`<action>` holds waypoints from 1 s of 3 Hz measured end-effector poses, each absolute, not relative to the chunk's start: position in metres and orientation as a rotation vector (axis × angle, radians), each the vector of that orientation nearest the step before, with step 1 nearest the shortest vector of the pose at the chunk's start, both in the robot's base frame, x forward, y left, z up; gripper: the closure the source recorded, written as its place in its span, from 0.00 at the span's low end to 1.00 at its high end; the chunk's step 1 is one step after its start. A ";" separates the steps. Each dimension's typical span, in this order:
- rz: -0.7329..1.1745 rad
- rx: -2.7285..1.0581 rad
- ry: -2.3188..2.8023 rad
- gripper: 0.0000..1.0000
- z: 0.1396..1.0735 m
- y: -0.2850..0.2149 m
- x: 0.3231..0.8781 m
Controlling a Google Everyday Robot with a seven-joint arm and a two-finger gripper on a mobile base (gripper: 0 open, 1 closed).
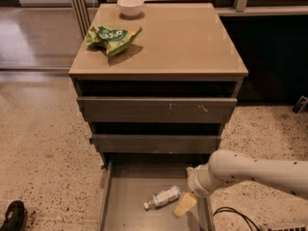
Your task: Pick blue plastic bottle from bottom drawer and place on counter
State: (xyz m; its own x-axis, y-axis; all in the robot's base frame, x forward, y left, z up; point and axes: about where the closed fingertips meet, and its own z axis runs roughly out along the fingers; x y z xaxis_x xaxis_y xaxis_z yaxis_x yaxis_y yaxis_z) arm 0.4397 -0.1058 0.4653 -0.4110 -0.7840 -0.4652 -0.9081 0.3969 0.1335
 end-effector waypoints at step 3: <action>0.778 -1.480 2.356 0.00 0.352 -0.085 0.448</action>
Offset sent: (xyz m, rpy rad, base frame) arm 0.0205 0.0188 -0.1255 0.1149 0.1645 0.0336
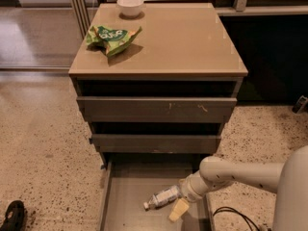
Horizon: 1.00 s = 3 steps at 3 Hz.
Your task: Pick blue plastic bottle from bottom drawer and place on counter
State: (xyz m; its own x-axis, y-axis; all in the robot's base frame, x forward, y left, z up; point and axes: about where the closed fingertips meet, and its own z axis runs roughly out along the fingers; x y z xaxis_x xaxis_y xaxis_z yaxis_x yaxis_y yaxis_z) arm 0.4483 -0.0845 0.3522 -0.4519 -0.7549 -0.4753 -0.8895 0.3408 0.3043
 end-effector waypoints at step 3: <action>0.769 -1.399 2.333 0.00 0.300 -0.072 0.470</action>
Offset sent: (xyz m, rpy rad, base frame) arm 0.0140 0.0049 -0.0445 0.0431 -0.0125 -0.0593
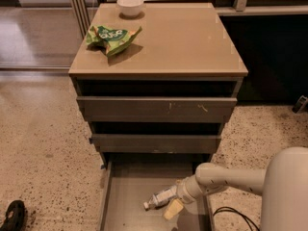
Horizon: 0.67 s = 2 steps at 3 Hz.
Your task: Pick blue plastic bottle from bottom drawer and place on counter
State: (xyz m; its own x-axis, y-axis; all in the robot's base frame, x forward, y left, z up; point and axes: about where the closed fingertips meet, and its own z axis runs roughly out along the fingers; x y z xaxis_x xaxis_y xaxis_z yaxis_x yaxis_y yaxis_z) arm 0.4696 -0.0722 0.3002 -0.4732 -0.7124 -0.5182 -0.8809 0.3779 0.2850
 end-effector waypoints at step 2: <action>0.747 -1.276 2.395 0.00 0.208 -0.043 0.506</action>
Offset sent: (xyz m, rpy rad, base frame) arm 0.0484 0.0377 -0.0927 0.0296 -0.0399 -0.0886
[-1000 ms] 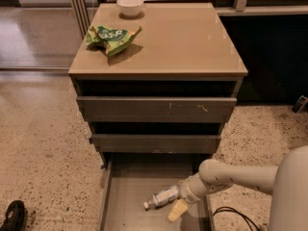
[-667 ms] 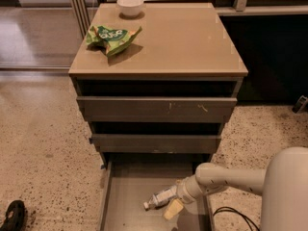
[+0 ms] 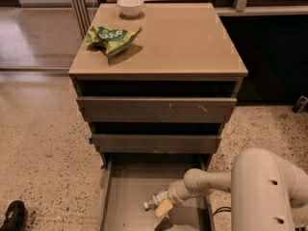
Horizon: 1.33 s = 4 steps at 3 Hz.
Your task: Pick blue plastic bottle from bottom drawer and place on counter
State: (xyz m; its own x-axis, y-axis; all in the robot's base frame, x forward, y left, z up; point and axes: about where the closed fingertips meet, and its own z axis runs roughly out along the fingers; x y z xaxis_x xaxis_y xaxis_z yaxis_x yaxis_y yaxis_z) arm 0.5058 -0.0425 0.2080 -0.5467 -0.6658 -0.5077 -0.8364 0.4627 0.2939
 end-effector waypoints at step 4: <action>0.638 -1.311 2.573 0.00 0.182 -0.043 0.510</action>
Offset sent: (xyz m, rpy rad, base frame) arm 0.0059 -0.0051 -0.0156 -0.1561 0.0854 -0.0025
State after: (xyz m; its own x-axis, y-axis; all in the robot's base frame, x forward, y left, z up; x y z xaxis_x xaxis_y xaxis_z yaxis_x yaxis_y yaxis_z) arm 0.5096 -0.0426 0.1824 -0.5935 -0.7252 -0.3489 -0.8042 0.5183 0.2908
